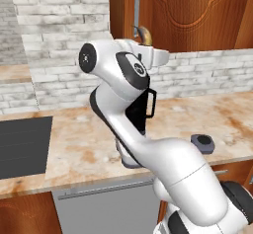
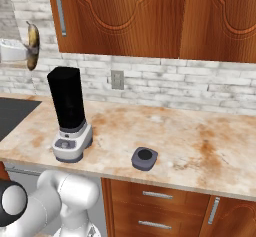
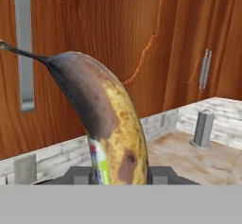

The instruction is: Open the blender lid, put the banana in the blender, close the lid, and start the blender.

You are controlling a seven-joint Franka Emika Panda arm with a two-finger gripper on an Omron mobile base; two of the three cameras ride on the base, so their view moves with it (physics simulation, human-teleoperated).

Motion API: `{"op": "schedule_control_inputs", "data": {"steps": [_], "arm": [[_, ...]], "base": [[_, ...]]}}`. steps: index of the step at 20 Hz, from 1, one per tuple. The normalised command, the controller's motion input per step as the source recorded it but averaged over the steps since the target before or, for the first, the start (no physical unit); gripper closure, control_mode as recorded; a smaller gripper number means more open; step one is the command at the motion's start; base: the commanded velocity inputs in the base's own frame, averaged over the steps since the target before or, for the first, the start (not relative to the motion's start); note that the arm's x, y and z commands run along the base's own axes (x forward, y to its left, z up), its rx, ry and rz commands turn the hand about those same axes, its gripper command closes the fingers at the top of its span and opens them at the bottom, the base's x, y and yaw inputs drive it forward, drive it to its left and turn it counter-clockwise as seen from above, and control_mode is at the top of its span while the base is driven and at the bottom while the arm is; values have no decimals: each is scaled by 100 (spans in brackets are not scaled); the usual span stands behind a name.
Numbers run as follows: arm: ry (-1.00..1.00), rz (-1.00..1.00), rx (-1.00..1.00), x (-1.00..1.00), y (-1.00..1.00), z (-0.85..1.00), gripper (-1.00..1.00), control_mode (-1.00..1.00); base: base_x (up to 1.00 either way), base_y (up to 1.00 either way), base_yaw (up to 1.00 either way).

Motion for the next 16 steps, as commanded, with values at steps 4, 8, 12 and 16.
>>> {"op": "schedule_control_inputs", "data": {"steps": [4,8,12,16], "arm": [[0,-2,0,25,-43,-31,100,-100],[0,0,0,26,-30,-36,100,-100],[-3,0,0,24,-13,-43,100,-100],[-4,0,0,13,0,-34,100,-100]], "base": [[0,0,0],[0,0,0],[0,0,0],[0,0,0]]}}
